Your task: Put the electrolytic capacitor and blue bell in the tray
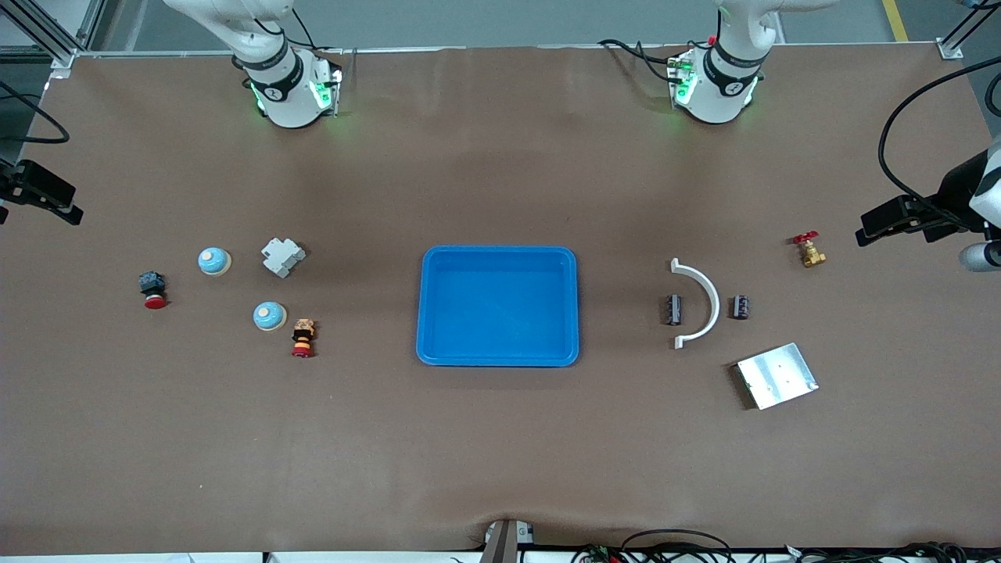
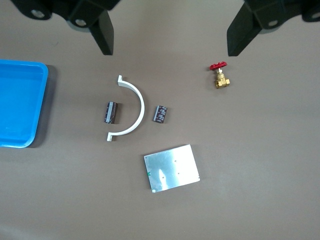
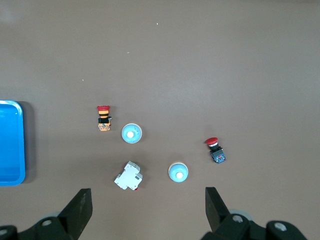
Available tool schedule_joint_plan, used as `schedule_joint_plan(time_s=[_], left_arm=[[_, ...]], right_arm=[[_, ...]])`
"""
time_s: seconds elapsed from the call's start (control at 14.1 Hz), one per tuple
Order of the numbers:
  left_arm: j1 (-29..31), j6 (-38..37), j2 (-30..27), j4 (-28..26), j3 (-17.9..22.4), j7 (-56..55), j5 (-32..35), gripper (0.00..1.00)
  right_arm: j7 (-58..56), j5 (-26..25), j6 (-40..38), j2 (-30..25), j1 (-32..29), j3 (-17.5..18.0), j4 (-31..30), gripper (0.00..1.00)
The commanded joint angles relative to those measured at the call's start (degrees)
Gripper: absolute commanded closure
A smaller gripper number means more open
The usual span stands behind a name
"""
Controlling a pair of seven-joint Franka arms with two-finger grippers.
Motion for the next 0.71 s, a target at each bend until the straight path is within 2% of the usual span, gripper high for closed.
schedule_joint_plan(time_s=[0.0, 0.64], left_arm=[[0.01, -0.89, -0.94, 0.0, -0.07, -0.76, 1.37, 0.0], [0.19, -0.89, -0.33, 0.08, 0.02, -0.85, 1.19, 0.0]], right_arm=[[-0.14, 0.01, 0.39, -0.82, -0.79, 0.61, -0.65, 0.0], [-0.23, 0.28, 2.06, -0.73, -1.41, 0.61, -1.87, 0.0]])
